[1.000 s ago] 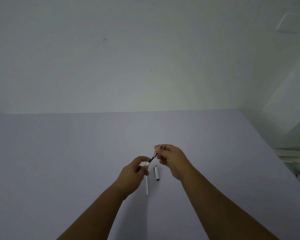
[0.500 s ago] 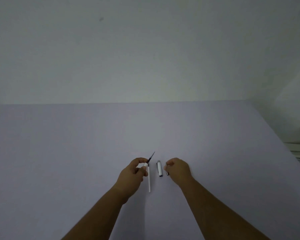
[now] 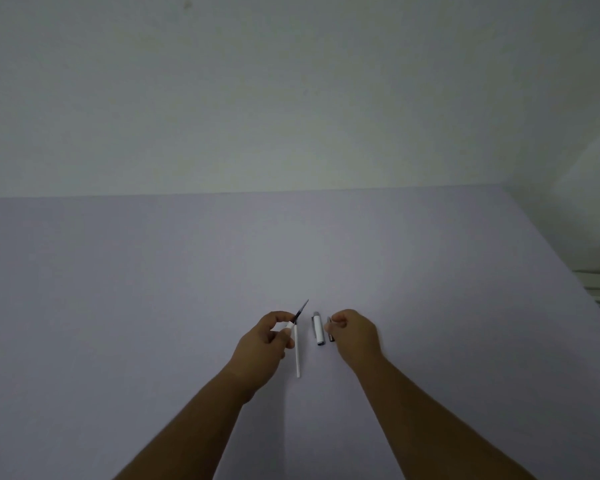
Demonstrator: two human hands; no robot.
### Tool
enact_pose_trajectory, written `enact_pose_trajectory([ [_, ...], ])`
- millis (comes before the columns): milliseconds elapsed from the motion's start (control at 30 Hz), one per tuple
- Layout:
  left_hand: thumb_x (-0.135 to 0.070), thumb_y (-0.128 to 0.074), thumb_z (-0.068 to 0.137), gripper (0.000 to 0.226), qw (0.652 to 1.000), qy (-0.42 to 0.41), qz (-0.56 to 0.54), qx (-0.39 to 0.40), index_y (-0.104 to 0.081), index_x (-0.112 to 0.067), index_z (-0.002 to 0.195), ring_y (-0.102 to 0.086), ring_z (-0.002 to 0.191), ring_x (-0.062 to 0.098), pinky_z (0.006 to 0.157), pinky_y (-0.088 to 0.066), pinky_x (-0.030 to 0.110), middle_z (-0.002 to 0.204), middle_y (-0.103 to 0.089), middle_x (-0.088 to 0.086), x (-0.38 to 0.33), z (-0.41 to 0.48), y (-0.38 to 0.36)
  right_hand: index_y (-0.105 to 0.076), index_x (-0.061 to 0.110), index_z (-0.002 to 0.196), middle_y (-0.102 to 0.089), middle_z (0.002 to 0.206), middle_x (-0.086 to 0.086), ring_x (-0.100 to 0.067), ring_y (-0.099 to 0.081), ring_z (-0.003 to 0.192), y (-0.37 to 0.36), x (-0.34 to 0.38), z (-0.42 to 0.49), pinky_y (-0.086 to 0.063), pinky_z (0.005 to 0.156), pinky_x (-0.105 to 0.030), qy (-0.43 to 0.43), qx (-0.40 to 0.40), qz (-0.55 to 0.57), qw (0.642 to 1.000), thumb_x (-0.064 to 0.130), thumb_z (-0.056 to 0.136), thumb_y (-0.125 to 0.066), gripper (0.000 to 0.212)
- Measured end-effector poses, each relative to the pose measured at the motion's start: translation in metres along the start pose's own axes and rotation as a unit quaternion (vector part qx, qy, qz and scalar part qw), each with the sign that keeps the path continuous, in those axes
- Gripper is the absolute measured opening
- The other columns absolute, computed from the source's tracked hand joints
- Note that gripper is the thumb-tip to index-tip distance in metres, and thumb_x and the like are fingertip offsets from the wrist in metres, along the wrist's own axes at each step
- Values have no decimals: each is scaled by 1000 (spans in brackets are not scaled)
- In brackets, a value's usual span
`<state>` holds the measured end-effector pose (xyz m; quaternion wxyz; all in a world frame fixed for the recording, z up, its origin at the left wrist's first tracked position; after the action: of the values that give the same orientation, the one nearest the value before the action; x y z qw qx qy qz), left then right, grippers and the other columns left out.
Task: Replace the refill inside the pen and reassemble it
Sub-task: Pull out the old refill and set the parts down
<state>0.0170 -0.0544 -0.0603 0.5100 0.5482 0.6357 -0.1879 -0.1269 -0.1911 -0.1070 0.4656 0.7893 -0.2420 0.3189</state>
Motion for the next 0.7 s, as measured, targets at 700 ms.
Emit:
enact_pose_trajectory([
  [700,-30,-46,95,14,999,-7,-46,-10,-54,-42,96,-58,70,11,65,-48,24,81,-69,-6,-23,-3,-9,-61,12,71,-60,63,-1,-8,-52,47,32,41,8,-45,43,-19,-79,41,489,868,9,85,-57,15],
])
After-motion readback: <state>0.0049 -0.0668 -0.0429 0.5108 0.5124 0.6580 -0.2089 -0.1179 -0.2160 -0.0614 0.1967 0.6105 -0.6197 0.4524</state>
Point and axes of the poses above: each hand's wrist, its own z-axis towards the middle knuckle, its own y-axis out of the back of the hand, x = y × z, the point moved 10 cm from there along z, towards the middle knuckle
